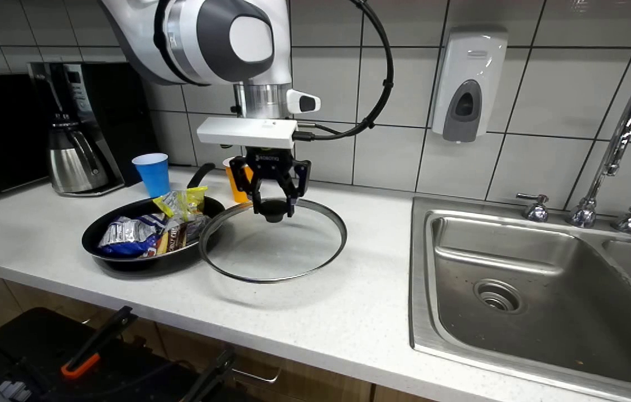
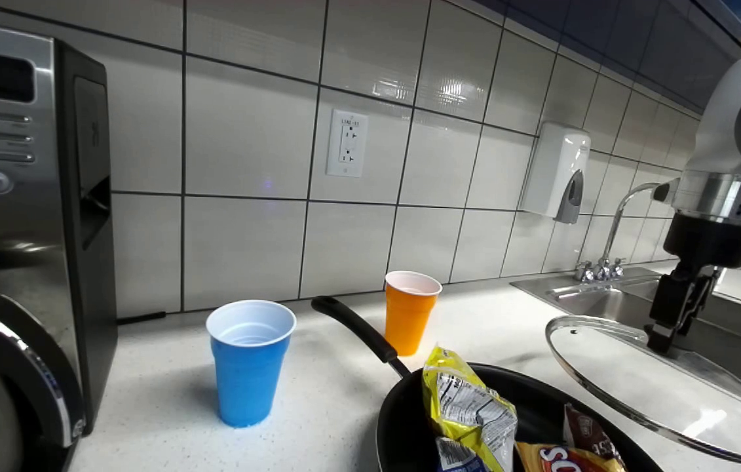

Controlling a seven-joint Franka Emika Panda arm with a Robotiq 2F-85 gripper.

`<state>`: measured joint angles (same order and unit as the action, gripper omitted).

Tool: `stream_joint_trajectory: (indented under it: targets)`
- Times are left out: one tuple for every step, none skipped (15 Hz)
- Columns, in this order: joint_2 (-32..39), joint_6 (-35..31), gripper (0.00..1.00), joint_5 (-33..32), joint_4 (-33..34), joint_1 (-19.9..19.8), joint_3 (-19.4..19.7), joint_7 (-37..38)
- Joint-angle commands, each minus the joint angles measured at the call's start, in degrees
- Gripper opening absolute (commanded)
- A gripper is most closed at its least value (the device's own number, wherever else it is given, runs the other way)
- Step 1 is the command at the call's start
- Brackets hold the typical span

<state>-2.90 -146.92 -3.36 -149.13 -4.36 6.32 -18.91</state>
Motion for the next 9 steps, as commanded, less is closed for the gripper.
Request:
stream_joint_trajectory:
  targets:
    - [-3.8,4.9,0.39,-1.0,0.8,1.1,-1.7,0.6]
    - [-3.9,5.5,0.39,-0.9,1.0,1.6,-2.1,0.8]
    - [-4.0,5.9,0.39,-0.9,1.2,2.1,-2.6,0.9]
    - [-3.9,6.3,0.39,-0.7,1.5,2.7,-3.1,0.9]
    - [-3.8,6.4,0.39,-0.7,1.7,3.2,-3.5,1.1]
    - [-3.5,6.7,0.39,-0.5,2.1,3.7,-3.9,1.0]
    - [-3.3,6.8,0.39,-0.2,2.3,4.1,-4.3,0.7]
    - [-3.0,6.9,0.39,-0.2,2.8,4.6,-4.8,0.8]
    - [-2.9,7.1,0.39,0.0,3.1,5.1,-5.1,0.6]
